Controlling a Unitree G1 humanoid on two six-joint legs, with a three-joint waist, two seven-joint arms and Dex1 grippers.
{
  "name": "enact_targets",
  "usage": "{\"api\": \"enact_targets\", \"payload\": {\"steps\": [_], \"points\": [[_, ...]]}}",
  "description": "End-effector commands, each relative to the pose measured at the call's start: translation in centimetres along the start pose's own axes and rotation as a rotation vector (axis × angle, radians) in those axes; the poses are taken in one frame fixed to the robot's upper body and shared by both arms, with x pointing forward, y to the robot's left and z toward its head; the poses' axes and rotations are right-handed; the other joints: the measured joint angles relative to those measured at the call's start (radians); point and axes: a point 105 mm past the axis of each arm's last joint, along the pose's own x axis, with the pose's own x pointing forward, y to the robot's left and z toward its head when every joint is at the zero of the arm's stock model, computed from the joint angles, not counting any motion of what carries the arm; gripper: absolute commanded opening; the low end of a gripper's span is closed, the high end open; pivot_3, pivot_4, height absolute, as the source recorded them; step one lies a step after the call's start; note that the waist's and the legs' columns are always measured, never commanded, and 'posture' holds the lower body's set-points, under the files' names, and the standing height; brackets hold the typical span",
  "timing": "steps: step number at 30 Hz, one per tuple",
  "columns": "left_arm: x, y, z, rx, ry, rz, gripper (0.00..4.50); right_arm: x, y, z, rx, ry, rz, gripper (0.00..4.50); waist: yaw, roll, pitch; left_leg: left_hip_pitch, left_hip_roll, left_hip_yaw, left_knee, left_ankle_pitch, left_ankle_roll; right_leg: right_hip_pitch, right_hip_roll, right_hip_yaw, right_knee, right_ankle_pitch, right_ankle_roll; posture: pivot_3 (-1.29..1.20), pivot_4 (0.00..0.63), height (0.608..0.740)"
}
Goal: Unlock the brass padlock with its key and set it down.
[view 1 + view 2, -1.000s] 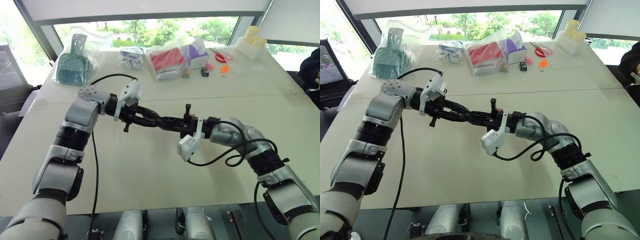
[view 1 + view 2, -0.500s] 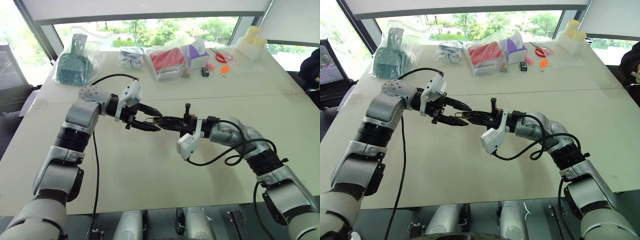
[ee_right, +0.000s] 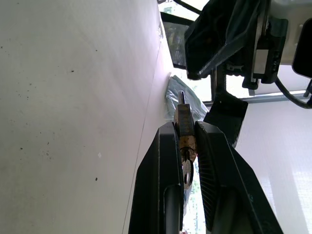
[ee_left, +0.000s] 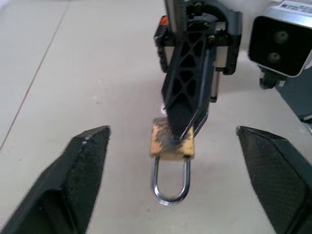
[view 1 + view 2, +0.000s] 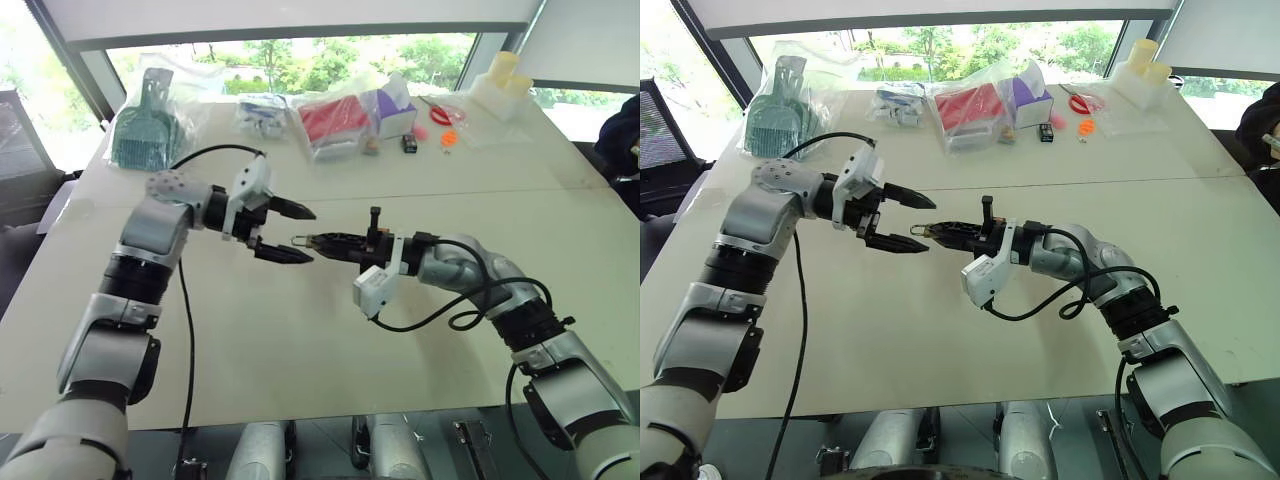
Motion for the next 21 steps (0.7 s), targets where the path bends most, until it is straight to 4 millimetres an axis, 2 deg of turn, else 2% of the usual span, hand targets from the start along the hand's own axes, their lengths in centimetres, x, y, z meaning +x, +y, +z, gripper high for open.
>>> {"api": "enact_targets", "payload": {"steps": [1,6,7,17,21], "points": [[-0.9,0.1,0.6,0.027,-0.021,0.034,2.67,-0.2,-1.5,0.1,-0.018,-0.004,-0.050,0.00,0.001,0.000,0.000,0.000,0.000,0.000,0.000,0.000,0.000,0.000,0.000,0.000,0.000,0.000,0.000,0.00,0.150,0.740],[-1.3,0.0,0.3,0.018,-0.018,0.052,0.19,-0.2,-1.5,0.1,-0.017,-0.001,-0.050,0.00,0.003,0.000,0.000,0.000,0.000,0.000,0.000,0.000,0.000,0.000,0.000,0.000,0.000,0.000,0.000,0.00,0.150,0.740],[-1.3,-0.1,0.3,0.018,-0.018,0.053,0.03,-0.2,-1.5,0.1,-0.017,-0.001,-0.051,0.00,0.002,0.000,0.000,0.000,0.000,0.000,0.000,0.000,0.000,0.000,0.000,0.000,0.000,0.000,0.000,0.00,0.150,0.740],[-0.7,-0.4,-1.2,0.024,0.036,0.042,0.03,-0.1,-1.6,0.1,-0.017,-0.002,-0.054,0.00,0.002,0.000,0.000,0.000,0.000,0.000,0.000,0.000,0.000,0.000,0.000,0.000,0.000,0.000,0.000,0.00,0.150,0.740],[-0.4,0.1,-1.8,0.045,0.057,0.076,0.03,-0.1,-1.7,0.1,-0.017,-0.002,-0.054,0.00,0.001,0.000,0.000,0.000,0.000,0.000,0.000,0.000,0.000,0.000,0.000,0.000,0.000,0.000,0.000,0.00,0.150,0.740]]}}
